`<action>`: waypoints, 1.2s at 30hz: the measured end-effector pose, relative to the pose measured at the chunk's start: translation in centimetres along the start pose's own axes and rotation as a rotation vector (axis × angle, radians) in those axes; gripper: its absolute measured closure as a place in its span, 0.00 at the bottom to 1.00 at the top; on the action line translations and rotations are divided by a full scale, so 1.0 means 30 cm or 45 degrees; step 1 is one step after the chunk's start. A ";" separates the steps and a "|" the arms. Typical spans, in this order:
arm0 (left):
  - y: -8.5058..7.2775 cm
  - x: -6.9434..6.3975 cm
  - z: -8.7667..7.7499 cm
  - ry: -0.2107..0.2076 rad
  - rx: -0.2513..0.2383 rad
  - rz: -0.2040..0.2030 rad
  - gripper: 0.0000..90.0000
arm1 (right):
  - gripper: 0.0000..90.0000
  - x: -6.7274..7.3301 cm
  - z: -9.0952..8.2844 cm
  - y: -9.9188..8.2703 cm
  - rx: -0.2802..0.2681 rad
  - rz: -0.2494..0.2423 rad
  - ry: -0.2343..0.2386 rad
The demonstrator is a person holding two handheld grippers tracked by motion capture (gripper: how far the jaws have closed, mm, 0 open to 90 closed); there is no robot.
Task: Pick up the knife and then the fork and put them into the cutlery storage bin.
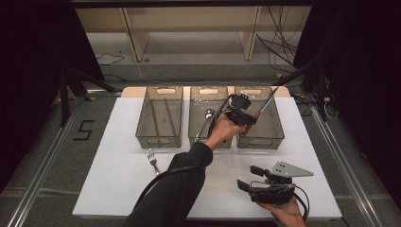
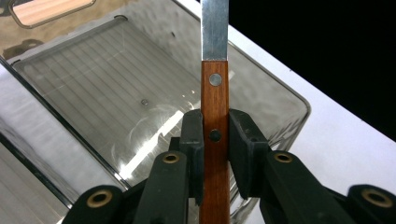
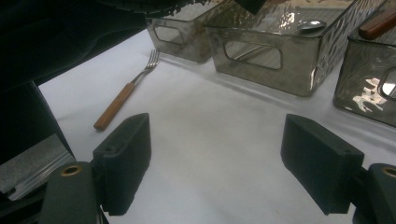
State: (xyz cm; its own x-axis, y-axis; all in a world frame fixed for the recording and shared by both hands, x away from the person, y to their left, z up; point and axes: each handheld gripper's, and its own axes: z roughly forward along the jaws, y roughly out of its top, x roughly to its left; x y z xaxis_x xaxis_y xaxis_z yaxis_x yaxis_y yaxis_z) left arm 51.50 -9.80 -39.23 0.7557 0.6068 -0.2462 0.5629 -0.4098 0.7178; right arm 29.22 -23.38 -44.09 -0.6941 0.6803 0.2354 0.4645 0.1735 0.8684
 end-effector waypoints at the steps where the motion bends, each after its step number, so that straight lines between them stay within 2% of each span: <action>1: -0.001 0.000 0.002 0.003 0.002 -0.001 0.84 | 0.28 0.000 0.000 0.000 0.002 0.001 0.000; 3: -0.002 0.000 0.005 0.009 0.014 0.010 0.84 | 0.28 0.000 -0.001 0.000 0.000 0.001 0.001; 7: -0.008 0.004 0.015 0.019 0.023 -0.001 0.84 | 0.28 0.000 0.000 -0.001 0.002 0.002 0.001; 11: -0.014 0.014 0.025 0.032 0.032 -0.034 0.82 | 0.28 0.001 0.000 0.000 0.000 -0.001 0.002; 12: -0.013 0.016 0.023 0.028 0.035 -0.041 0.78 | 0.28 0.000 0.000 -0.001 0.000 0.000 0.002; 14: -0.007 0.012 0.010 0.020 0.025 -0.043 0.64 | 0.28 0.000 0.000 -0.001 0.004 0.003 0.001; 19: 0.010 -0.001 -0.047 0.021 0.004 -0.007 0.48 | 0.28 0.000 0.002 -0.002 0.006 0.004 0.003; 24: 0.015 -0.005 -0.121 0.020 0.001 0.004 0.37 | 0.28 -0.001 0.005 -0.002 0.007 0.003 0.000; 27: 0.000 -0.004 -0.175 0.044 -0.005 0.025 0.32 | 0.28 0.000 0.007 -0.004 0.011 0.003 0.000; 30: -0.021 0.003 -0.230 0.028 -0.018 0.005 0.30 | 0.28 0.000 0.007 -0.003 0.009 0.003 -0.001; 36: -0.085 0.012 -0.331 0.015 -0.027 0.027 0.25 | 0.28 -0.001 0.011 -0.004 0.013 0.000 -0.007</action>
State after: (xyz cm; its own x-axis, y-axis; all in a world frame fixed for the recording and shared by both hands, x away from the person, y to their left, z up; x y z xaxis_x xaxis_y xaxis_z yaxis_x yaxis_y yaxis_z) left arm 47.01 -1.77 -34.69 0.7632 0.6064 -0.2230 0.5396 -0.4084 0.7362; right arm 29.38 -23.17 -44.35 -0.6909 0.6843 0.2331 0.4703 0.1806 0.8638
